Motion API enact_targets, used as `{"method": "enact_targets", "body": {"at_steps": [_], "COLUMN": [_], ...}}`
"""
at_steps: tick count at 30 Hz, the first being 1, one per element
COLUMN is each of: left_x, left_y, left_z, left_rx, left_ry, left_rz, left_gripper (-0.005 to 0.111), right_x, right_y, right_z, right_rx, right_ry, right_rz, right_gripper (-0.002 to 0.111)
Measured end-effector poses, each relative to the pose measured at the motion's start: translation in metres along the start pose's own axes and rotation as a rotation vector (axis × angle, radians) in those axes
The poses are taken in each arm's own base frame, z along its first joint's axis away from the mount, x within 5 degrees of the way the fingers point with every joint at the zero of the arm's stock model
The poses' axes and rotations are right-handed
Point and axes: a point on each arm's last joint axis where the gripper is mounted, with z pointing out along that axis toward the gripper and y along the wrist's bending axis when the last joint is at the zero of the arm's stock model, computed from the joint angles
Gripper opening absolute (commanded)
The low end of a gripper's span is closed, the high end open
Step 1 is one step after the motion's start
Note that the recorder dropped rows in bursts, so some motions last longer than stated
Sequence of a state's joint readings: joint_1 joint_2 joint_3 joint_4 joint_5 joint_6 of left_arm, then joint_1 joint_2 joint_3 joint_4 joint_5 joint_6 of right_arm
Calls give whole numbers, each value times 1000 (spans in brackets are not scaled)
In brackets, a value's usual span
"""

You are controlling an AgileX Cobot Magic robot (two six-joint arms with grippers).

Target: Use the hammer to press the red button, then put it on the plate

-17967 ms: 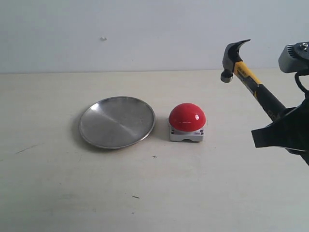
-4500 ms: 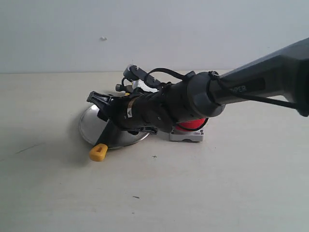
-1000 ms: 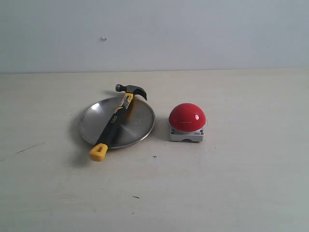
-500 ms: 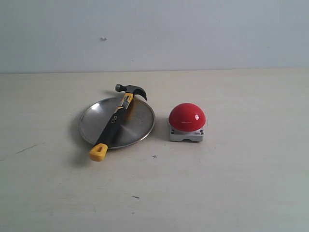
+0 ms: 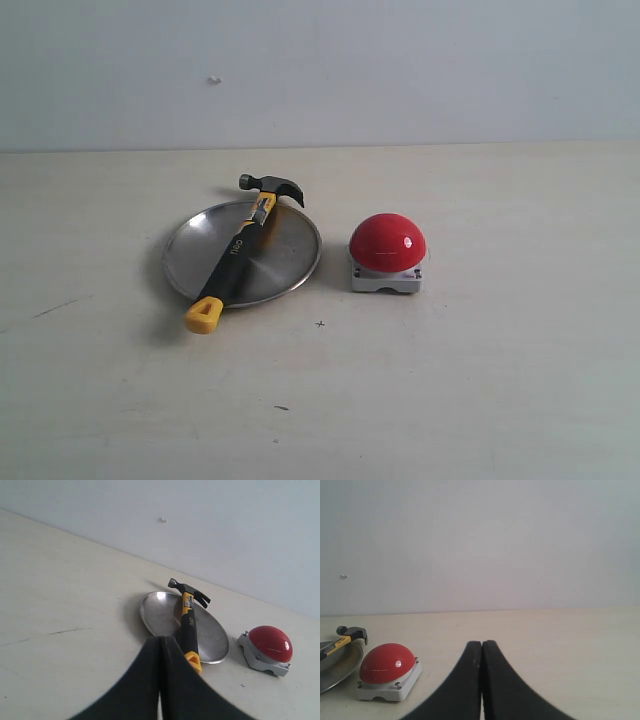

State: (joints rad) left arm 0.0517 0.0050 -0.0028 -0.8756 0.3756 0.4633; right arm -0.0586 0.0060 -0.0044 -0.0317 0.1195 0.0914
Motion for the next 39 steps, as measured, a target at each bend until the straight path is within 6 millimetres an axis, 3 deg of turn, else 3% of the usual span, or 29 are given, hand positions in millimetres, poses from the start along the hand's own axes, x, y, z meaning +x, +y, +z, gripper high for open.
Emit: {"method": "enact_targets", "body": {"at_steps": [15, 20, 23, 28, 39], "left_x": [0, -7, -15, -16, -19], "left_y": [0, 4, 8, 16, 21], "left_z": [0, 0, -2, -3, -4], "left_rx": [0, -40, -96, -207, -268], "left_ry": [0, -78, -164, -141, -166], "left_rz": [9, 30, 124, 373, 370], "left_gripper": [0, 0, 0, 0, 0], "right_x": [0, 0, 0, 0, 0], "right_y": [0, 0, 0, 0, 0], "right_z": [0, 0, 0, 0, 0], "right_rx": [0, 0, 0, 0, 0], "right_ry": [0, 0, 0, 0, 0], "right_rz": [0, 0, 0, 0, 0], "right_gripper": [0, 0, 0, 0, 0]}}
